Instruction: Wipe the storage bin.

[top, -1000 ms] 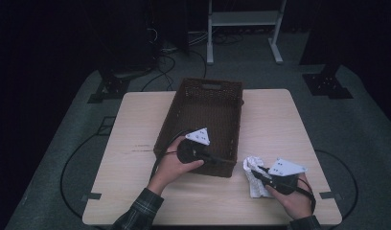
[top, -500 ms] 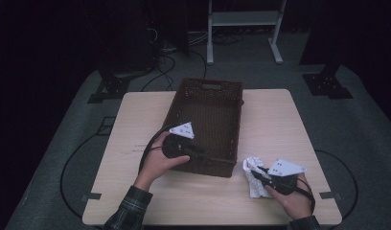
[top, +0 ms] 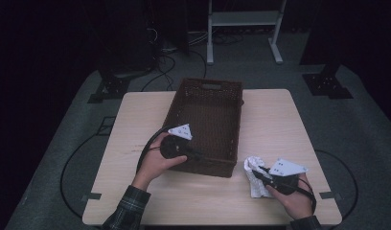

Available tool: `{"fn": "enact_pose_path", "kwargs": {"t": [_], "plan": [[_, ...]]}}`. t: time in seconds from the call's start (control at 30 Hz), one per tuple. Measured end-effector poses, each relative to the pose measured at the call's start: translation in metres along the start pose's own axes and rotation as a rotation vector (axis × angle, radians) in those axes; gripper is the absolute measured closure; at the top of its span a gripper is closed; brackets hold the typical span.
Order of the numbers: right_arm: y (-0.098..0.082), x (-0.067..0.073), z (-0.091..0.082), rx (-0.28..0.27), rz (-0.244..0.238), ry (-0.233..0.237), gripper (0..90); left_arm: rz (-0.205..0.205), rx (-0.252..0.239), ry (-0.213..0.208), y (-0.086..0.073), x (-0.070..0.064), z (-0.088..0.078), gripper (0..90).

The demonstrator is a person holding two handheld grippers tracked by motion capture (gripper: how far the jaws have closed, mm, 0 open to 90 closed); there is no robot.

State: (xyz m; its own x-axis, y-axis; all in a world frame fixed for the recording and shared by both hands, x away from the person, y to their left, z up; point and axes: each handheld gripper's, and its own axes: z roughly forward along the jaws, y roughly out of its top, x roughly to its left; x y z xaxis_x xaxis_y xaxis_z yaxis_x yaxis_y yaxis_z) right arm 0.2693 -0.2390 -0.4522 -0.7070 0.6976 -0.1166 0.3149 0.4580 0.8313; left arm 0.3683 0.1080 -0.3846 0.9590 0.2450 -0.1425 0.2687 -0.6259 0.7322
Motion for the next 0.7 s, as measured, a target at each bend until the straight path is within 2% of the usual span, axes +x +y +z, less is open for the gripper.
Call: {"fn": "enact_pose_path", "kwargs": {"t": [0.17,0.4,0.63,0.7], "plan": [[-0.001,-0.001,-0.001,0.002,0.007,-0.004,77.5,0.004,0.009,-0.022,0.003,-0.006,0.004,77.7],[-0.001,-0.002,-0.002,0.002,0.004,-0.009,77.5,0.044,0.045,-0.046,0.014,-0.019,0.016,80.5],[-0.007,-0.005,-0.009,0.010,0.015,-0.024,77.5,0.064,0.061,-0.064,0.026,-0.028,0.030,82.6],[-0.009,-0.007,-0.011,0.010,0.020,-0.031,77.5,0.072,0.069,-0.052,0.030,-0.029,0.033,82.8]]}}
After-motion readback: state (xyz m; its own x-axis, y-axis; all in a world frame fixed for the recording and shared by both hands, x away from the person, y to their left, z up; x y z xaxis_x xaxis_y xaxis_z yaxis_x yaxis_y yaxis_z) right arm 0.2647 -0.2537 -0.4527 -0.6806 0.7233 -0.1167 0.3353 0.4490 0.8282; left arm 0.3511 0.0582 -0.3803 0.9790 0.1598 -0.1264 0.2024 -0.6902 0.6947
